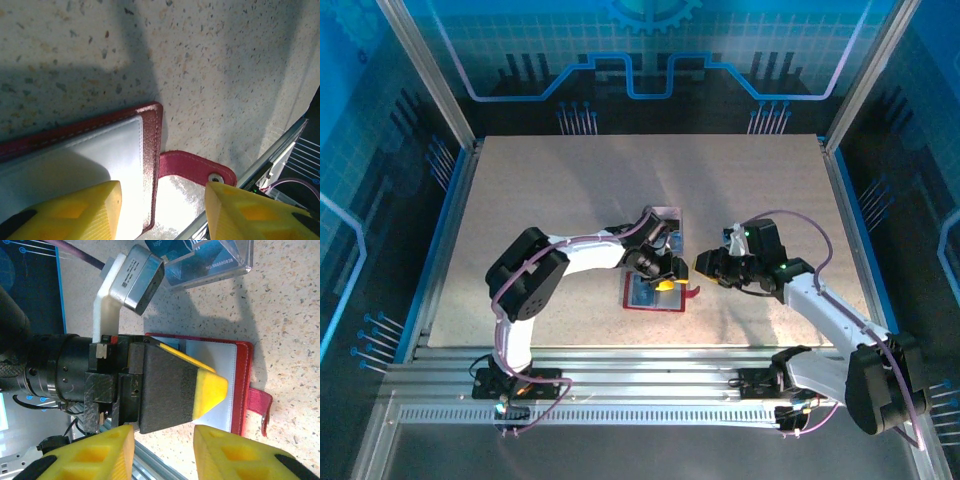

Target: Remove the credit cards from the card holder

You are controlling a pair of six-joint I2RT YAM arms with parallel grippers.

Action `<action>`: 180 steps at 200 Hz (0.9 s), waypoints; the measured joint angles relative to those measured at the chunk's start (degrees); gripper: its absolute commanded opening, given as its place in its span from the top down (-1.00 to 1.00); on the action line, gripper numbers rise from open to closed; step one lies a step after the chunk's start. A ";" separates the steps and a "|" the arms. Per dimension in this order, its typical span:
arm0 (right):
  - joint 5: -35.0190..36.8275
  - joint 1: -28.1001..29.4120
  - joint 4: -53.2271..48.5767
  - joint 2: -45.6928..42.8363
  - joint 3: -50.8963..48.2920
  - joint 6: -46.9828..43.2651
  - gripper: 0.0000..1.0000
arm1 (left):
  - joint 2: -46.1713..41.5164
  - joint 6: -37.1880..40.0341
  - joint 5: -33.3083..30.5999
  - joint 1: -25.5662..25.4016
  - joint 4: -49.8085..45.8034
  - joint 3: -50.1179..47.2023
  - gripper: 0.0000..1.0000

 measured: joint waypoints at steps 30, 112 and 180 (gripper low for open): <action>0.00 -0.04 -0.07 -0.55 -0.28 0.00 0.27 | 0.76 0.02 -0.09 0.00 -0.61 0.76 0.04; -0.02 -0.04 -0.87 -0.96 -0.31 0.00 0.26 | 1.86 -0.02 -0.13 0.00 -0.68 1.77 0.05; -0.17 -0.04 -0.85 -1.05 -0.31 0.04 0.26 | 1.60 0.02 -1.03 0.02 -1.05 4.04 0.05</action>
